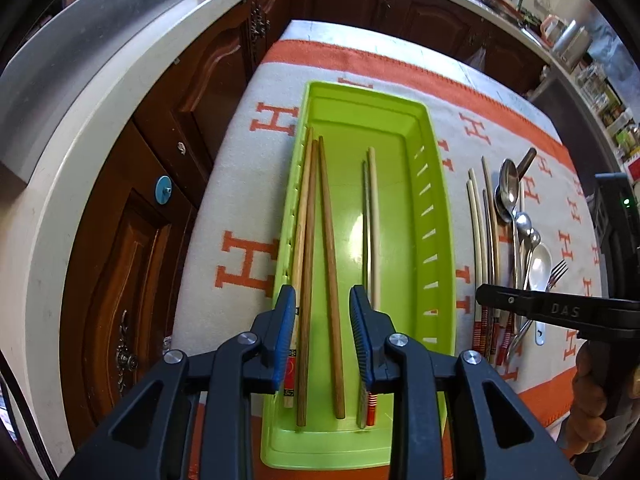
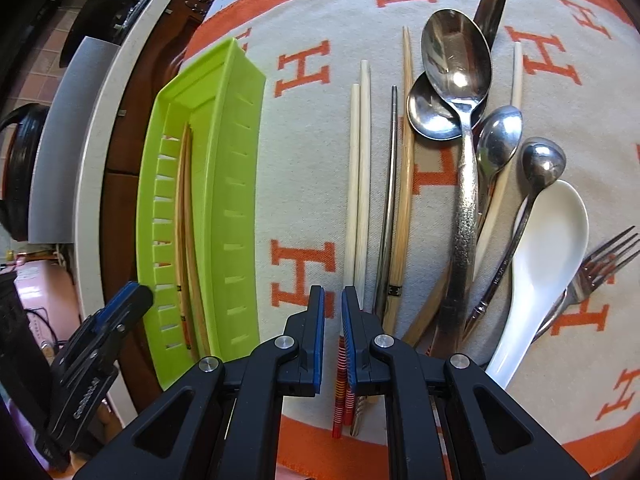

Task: Organize utensils
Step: 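Place the metal chopstick in the tray while the right tool grasps a red-banded chopstick, then lower the red-banded chopstick into the green tray and open the right tool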

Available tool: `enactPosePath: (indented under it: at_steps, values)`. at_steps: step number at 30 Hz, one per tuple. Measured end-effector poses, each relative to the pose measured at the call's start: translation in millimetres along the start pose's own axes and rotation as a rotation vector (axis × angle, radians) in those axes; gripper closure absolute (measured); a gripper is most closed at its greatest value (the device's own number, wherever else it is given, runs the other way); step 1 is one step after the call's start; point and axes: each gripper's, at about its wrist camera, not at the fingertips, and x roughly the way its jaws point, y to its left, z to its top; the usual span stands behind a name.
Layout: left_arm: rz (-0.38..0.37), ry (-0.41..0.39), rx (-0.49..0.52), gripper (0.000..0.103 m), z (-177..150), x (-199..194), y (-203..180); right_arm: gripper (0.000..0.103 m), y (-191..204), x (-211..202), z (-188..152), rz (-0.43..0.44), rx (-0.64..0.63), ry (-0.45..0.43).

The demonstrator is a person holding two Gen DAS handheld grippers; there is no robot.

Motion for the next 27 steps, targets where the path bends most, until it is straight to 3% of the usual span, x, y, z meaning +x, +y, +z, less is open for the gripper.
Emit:
enactPosePath:
  at_steps: [6,16,20,24,27]
  values:
    - [-0.027,-0.026,-0.029,0.071,-3.1,-4.7,7.3,0.093,12.4,12.9,2.2,-0.079,0.003,0.013]
    - [-0.059,-0.03,-0.041,0.069,-6.7,-4.9,13.1,0.096,53.5,25.8,-8.5,-0.273,-0.122,-0.072]
    - [-0.054,-0.038,-0.043,0.068,-7.4,-8.7,16.4,0.098,40.8,17.3,-9.3,-0.204,-0.063,-0.068]
    - [-0.031,-0.071,-0.044,0.053,-6.0,-18.4,21.6,0.098,34.0,-7.2,-10.8,-0.086,-0.015,-0.087]
    - [0.011,-0.114,-0.048,0.052,-3.0,-28.3,27.7,0.098,42.2,-30.3,-11.5,0.006,-0.023,-0.114]
